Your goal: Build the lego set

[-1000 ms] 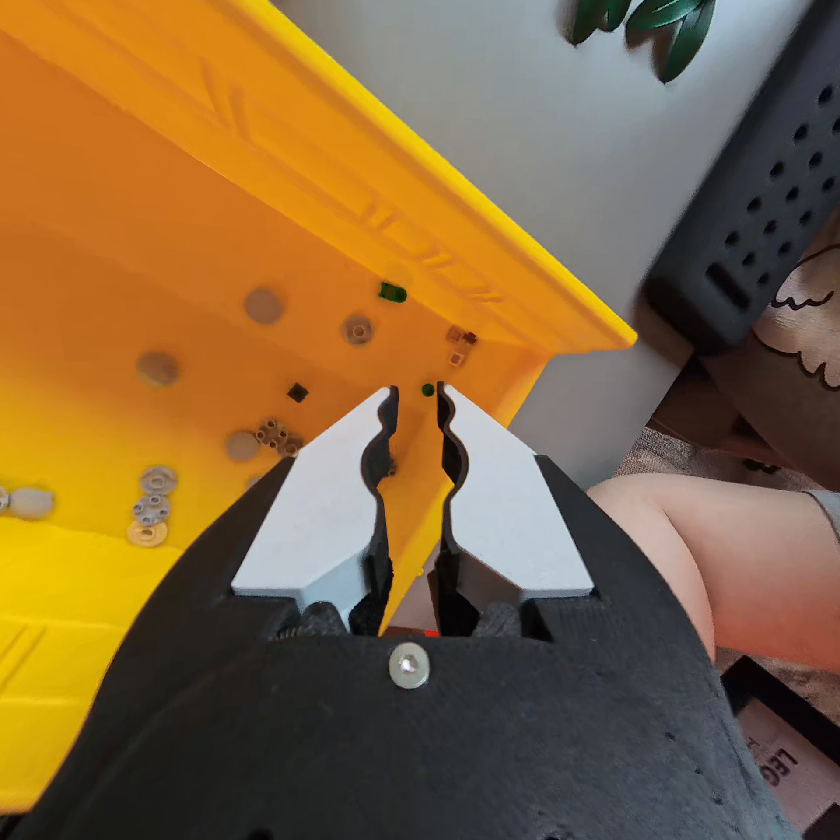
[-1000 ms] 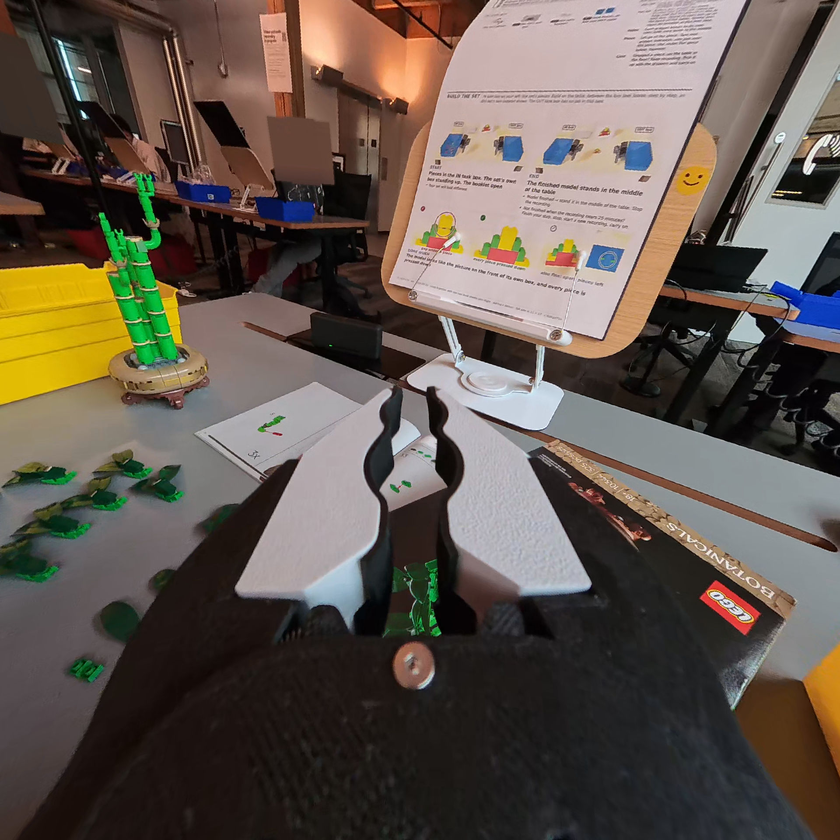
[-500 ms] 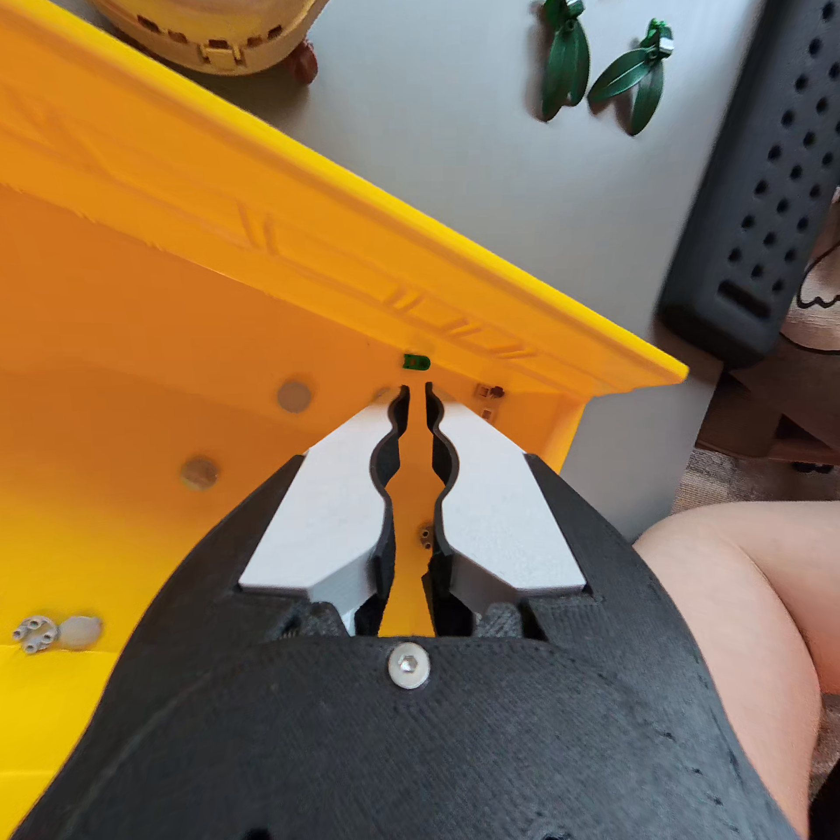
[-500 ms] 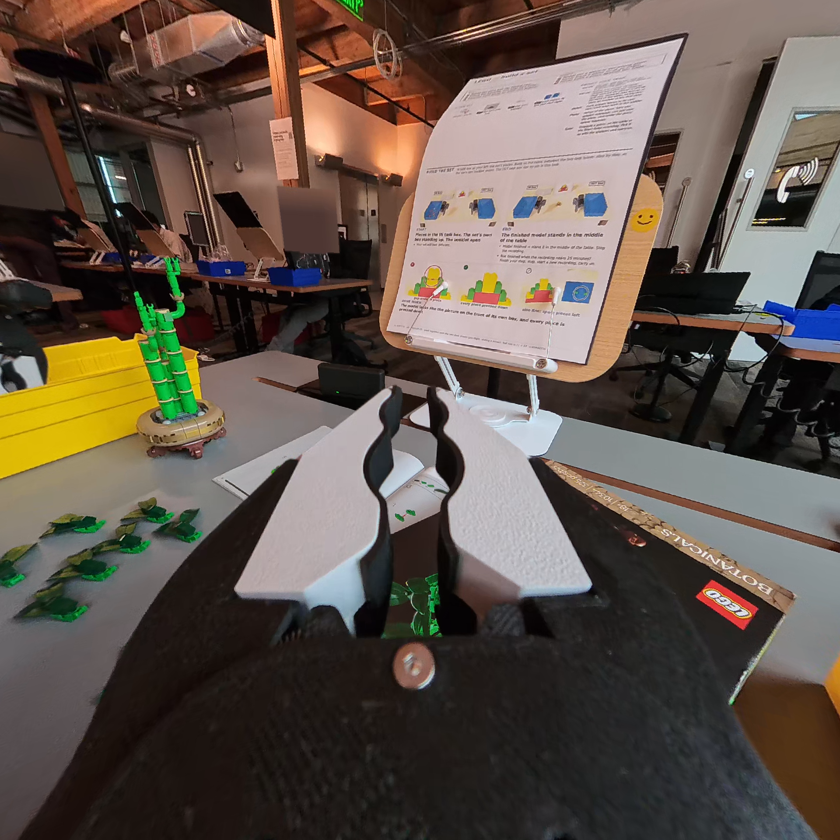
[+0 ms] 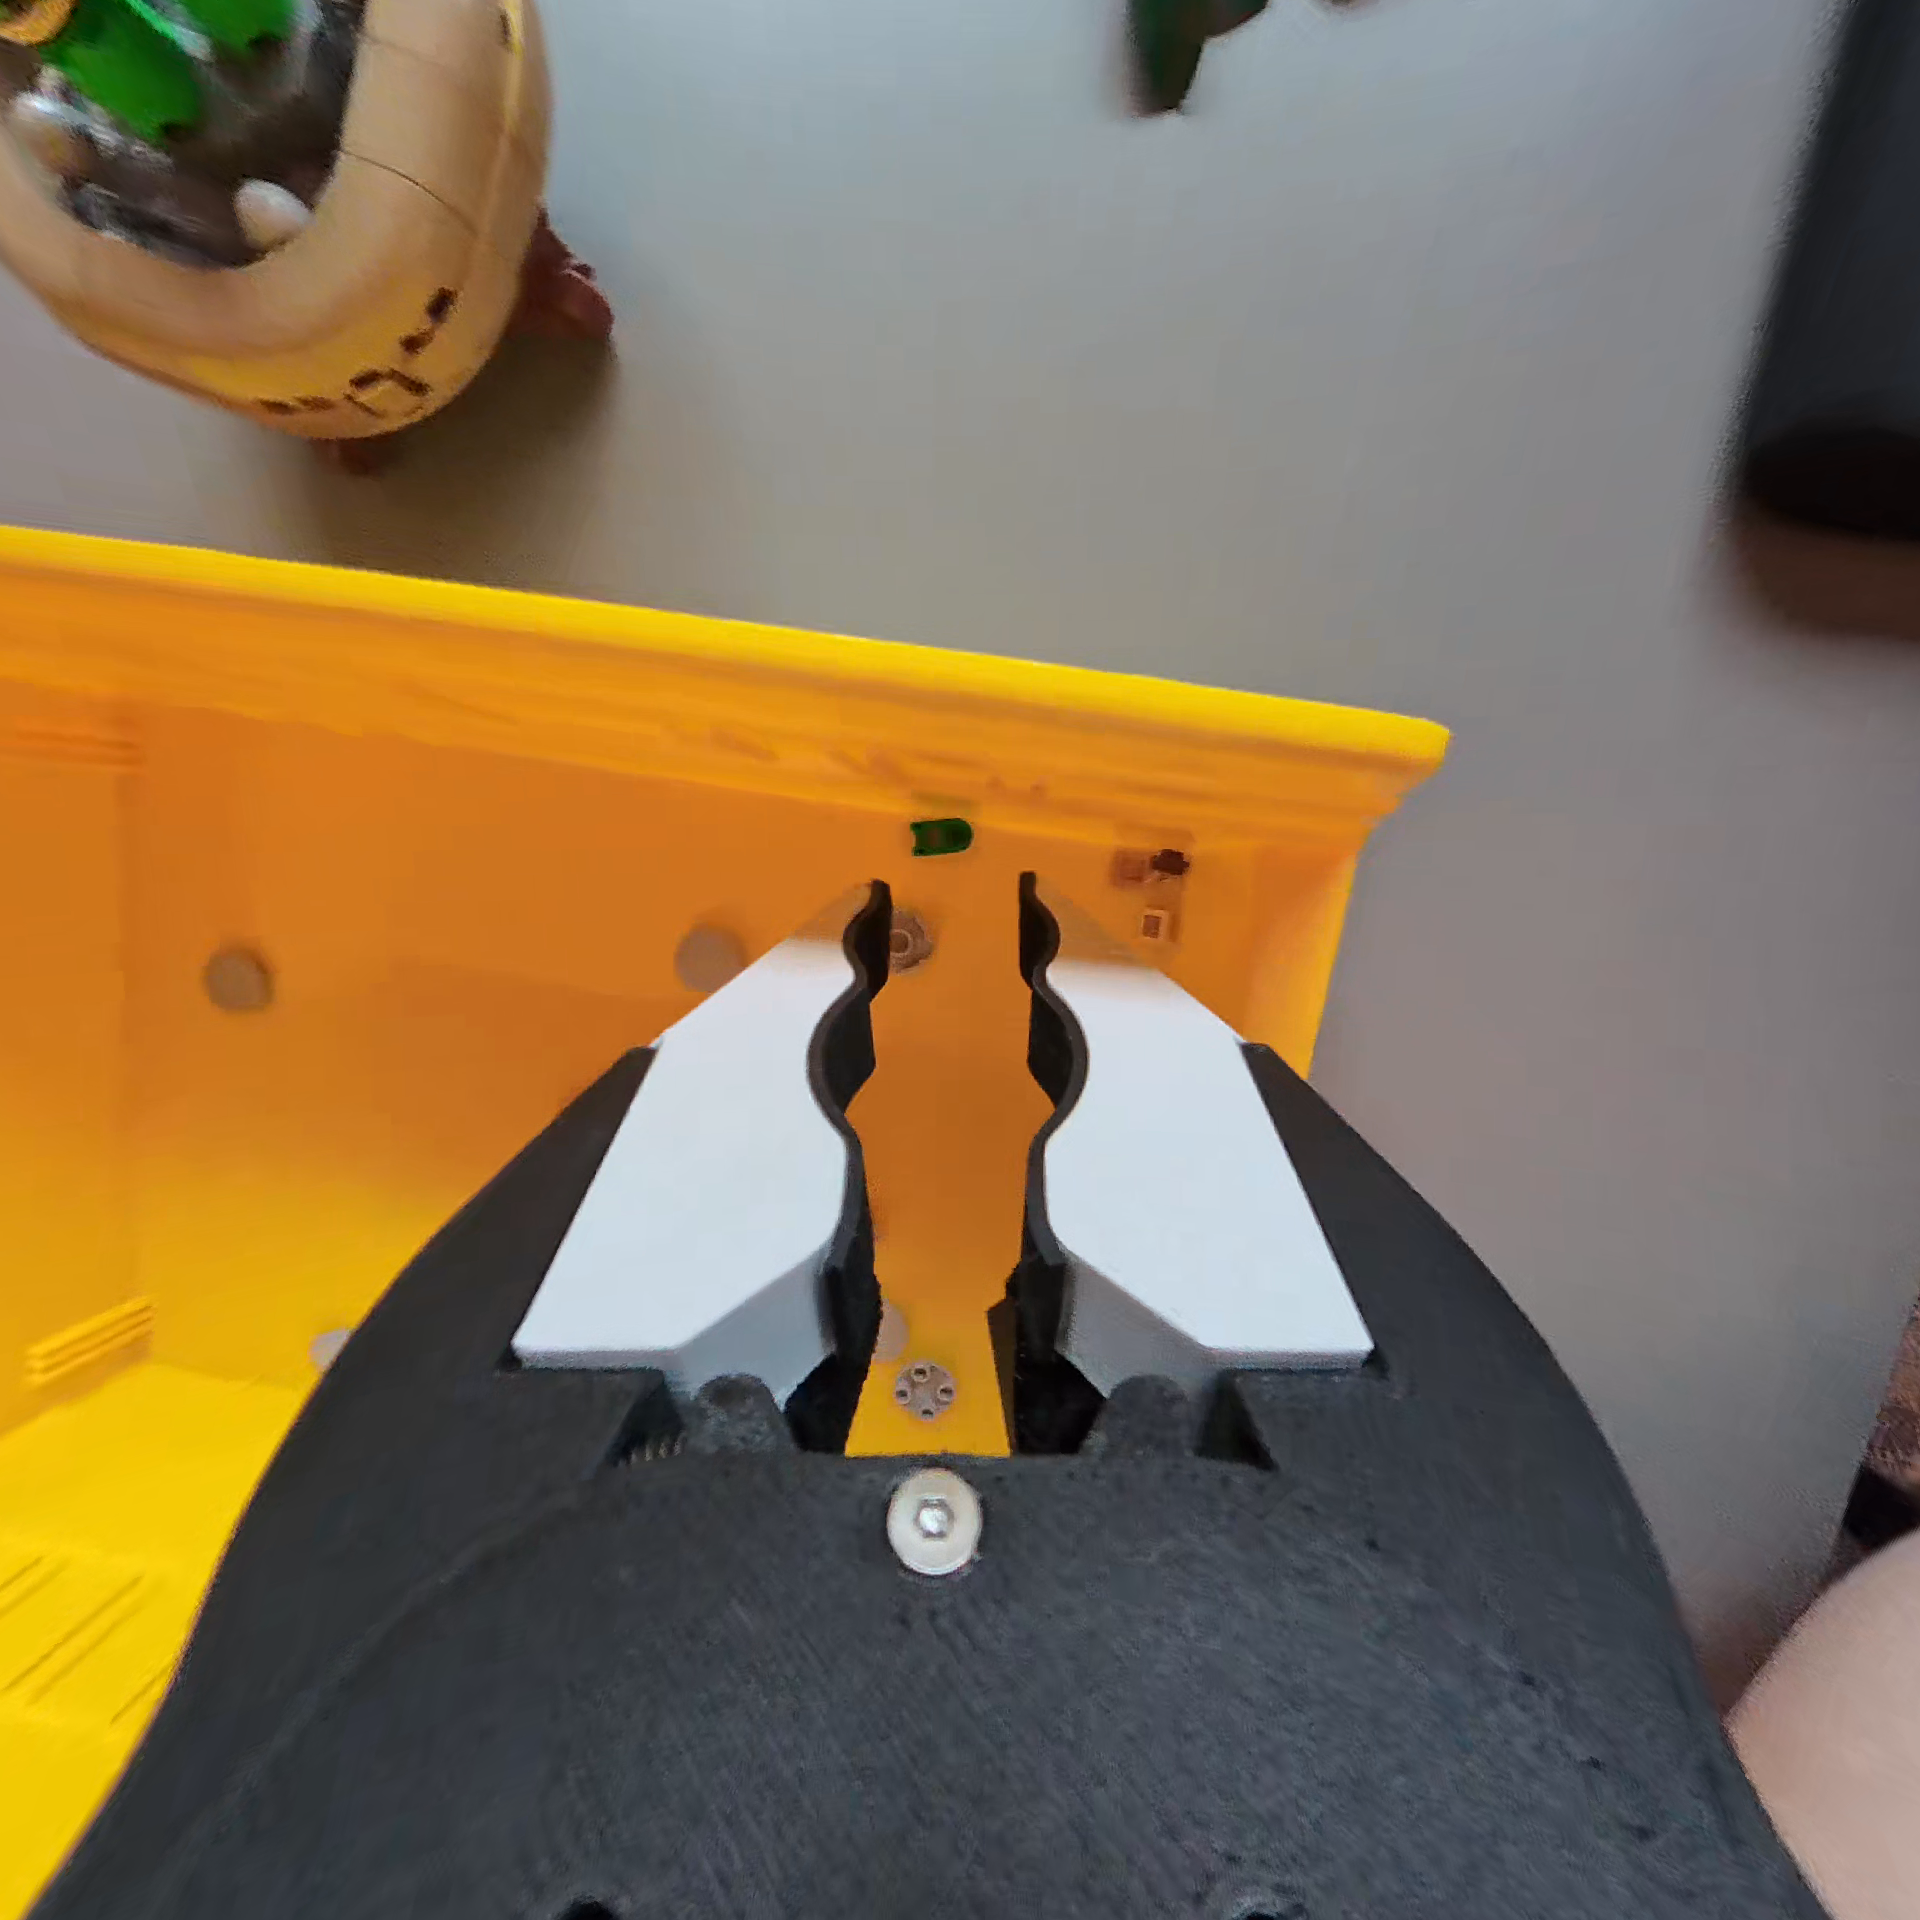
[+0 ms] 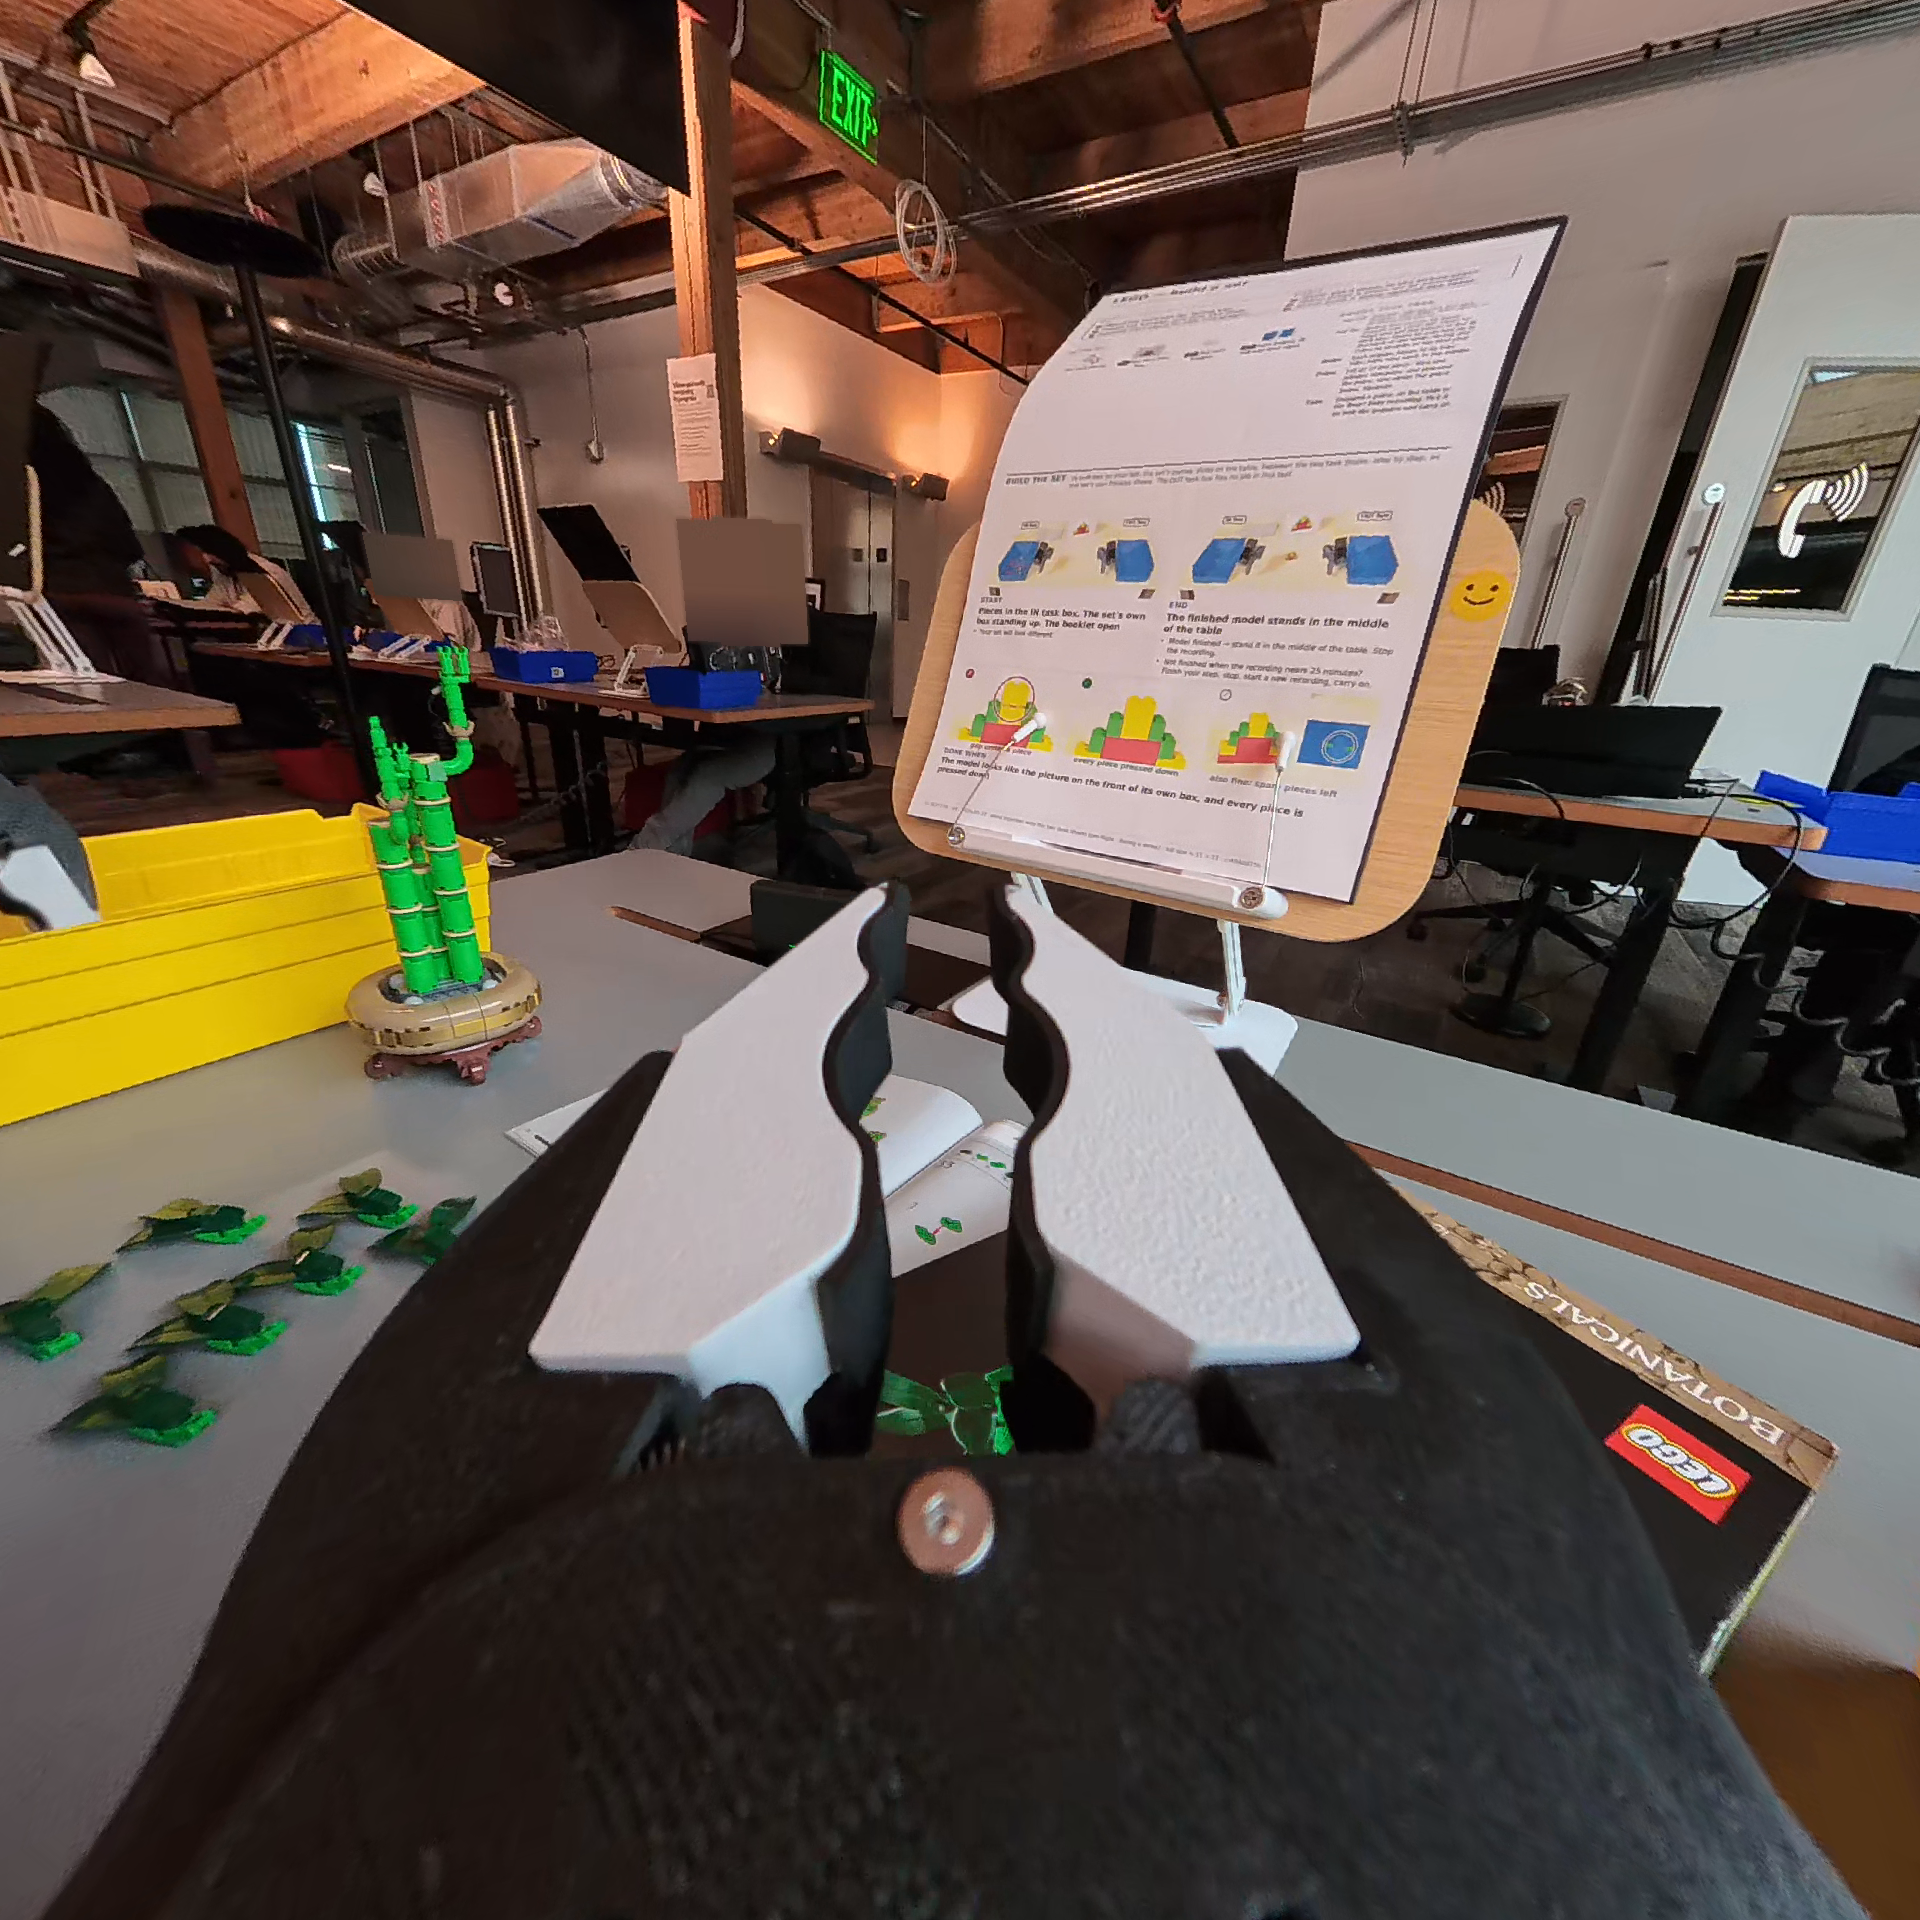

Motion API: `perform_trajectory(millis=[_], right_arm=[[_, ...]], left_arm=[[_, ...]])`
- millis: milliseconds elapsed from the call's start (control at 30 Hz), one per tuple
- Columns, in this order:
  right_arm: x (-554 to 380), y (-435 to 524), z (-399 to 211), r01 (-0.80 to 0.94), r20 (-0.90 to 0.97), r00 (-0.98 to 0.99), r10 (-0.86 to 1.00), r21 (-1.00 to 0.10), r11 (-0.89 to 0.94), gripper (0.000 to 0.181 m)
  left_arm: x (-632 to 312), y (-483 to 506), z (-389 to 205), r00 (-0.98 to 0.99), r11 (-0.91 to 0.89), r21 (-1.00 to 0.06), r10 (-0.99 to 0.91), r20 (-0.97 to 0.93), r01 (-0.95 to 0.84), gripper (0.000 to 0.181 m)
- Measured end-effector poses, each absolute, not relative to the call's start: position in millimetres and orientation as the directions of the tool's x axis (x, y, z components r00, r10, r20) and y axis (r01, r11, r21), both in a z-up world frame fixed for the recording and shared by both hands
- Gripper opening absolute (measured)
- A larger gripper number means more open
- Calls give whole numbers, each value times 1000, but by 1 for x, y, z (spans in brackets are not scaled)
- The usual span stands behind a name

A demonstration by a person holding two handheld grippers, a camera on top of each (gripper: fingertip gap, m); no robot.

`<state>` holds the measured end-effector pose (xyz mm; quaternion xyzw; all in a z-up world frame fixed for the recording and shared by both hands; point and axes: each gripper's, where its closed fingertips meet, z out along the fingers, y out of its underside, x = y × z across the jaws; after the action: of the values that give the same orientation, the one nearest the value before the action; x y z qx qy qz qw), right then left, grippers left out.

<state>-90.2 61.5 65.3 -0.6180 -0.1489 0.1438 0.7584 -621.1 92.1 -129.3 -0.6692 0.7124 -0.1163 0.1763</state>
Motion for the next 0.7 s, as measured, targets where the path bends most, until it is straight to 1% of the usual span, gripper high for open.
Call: perform_trajectory(millis=[67, 133, 233, 300, 367, 467, 533, 600, 700], right_arm=[[-89, 60, 68, -49, 38, 914, 403, -978, 205, 14], [-90, 59, 72, -70, 27, 910, 413, -974, 217, 13], [-92, 59, 74, -70, 29, 908, 418, -973, 220, 13], [-94, 60, 72, -59, 37, 907, 419, -975, 213, 14], [-95, 61, 72, -53, 41, 905, 423, -976, 209, 14], [-96, 60, 72, -50, 45, 906, 422, -976, 211, 15], [-95, 60, 73, -55, 40, 906, 422, -976, 211, 15], [-94, 60, 74, -67, 31, 904, 427, -975, 211, 15], [-94, 60, 74, -78, 21, 902, 432, -975, 210, 15]], left_arm=[[-621, 92, -136, -63, 94, -401, -994, -91, -911, 26], [-615, 94, -139, -87, 128, -436, -990, -114, -891, 25], [-609, 97, -142, -107, 155, -492, -986, -124, -857, 19], [-610, 98, -148, -114, 153, -496, -988, -108, -855, 17], [-612, 99, -156, -118, 148, -482, -989, -92, -863, 19], [-611, 99, -157, -127, 148, -492, -989, -76, -858, 20], [-610, 98, -158, -133, 147, -497, -989, -63, -855, 18], [-609, 95, -158, -138, 140, -515, -990, -43, -846, 12], [-609, 96, -158, -117, 116, -526, -993, -31, -842, 12]])
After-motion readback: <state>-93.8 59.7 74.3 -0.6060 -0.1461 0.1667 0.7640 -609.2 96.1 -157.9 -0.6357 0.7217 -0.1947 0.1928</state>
